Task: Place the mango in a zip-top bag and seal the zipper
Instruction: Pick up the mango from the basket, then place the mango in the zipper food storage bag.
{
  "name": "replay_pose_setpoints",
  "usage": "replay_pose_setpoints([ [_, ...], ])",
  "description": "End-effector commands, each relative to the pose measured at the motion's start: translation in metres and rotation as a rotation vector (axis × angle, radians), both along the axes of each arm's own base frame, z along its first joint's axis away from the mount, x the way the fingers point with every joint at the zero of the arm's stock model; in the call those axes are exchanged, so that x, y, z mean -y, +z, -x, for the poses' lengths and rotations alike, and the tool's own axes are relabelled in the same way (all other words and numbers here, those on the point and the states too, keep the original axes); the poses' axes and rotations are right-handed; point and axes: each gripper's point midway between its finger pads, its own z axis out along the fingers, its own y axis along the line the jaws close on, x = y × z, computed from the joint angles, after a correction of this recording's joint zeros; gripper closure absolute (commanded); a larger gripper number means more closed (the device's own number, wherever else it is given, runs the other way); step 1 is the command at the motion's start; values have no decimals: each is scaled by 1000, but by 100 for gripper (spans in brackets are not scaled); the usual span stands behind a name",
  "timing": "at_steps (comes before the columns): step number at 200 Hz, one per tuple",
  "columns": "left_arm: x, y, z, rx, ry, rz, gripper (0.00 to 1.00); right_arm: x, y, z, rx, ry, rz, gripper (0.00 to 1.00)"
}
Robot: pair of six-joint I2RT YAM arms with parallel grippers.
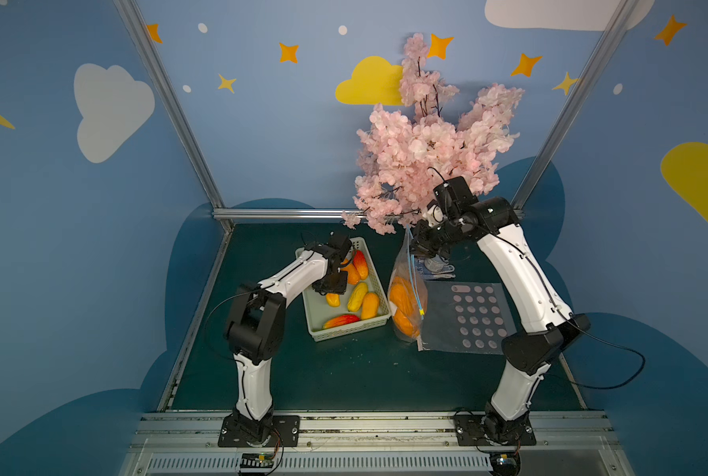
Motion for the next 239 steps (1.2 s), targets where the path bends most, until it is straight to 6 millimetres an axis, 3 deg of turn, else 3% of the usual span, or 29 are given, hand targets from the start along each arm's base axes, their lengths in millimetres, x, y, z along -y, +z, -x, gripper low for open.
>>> replay_pose_setpoints([
  [1, 24, 98, 4, 218, 69, 253, 56, 0, 5, 2, 12, -7, -12, 100],
  [40, 92, 253, 43, 570, -2, 760, 56, 7, -1, 1, 25, 22, 52, 100],
  [63, 134, 309, 60, 675, -86, 1013, 56, 19, -2, 4, 38, 47, 129, 100],
  [79, 158, 327, 69, 714, -159, 1071, 57, 26, 5, 5, 89, 78, 186, 100],
  [112, 185, 328, 84, 756, -223, 1151, 59, 33, 23, 4, 171, 100, 235, 100],
  [147, 196, 312, 90, 785, -242, 1163, 60, 36, 20, 13, 144, 115, 269, 100],
  [189, 190, 299, 80, 850, -244, 993, 61, 33, 23, 18, 141, 111, 240, 100],
  [239, 192, 258, 65, 867, -295, 736, 62, 27, 27, 18, 135, 110, 198, 100],
])
